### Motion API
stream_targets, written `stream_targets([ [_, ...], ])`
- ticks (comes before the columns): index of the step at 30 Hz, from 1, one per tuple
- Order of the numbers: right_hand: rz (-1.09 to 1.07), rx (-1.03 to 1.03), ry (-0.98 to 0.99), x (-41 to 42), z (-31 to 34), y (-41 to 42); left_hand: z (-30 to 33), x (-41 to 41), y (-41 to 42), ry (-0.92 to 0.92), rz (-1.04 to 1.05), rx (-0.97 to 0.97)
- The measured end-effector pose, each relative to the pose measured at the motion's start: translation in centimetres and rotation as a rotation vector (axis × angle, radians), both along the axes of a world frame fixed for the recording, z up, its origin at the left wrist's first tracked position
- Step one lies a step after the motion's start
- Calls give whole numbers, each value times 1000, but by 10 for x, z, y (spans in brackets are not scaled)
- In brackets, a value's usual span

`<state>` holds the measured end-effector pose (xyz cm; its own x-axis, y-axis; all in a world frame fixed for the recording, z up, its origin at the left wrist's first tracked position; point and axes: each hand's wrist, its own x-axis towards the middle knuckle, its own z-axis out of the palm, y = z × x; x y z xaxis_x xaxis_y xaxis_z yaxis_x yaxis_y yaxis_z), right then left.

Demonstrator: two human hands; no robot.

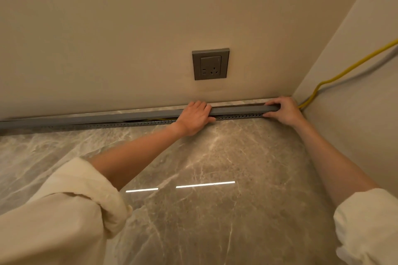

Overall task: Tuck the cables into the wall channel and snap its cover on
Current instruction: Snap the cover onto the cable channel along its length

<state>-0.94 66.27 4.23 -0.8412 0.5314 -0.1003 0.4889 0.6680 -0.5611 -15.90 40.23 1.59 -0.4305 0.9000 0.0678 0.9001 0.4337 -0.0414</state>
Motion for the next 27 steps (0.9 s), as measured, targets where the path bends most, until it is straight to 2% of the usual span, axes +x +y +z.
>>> stream_targets([
  [3, -103, 111, 35, 5, -6, -5, 0, 14, 30, -103, -14, 32],
  [8, -411, 214, 241, 25, -33, -38, -1, 37, 67, -205, 13, 70],
  [11, -536, 164, 400, 37, -45, -55, 0, 41, 70, -229, 67, 74],
  [17, -799, -410, 562, 48, -51, -74, 17, 40, 57, -253, 27, 68],
  [20, -913, -929, 754, 47, -39, -76, 28, 43, 43, -265, 6, 76],
  [23, -907, -1365, 930, 44, -25, -79, 41, 49, 30, -282, -30, 77],
  [27, -821, -1664, 1184, 41, -4, -91, 58, 57, 18, -344, -58, 96],
])
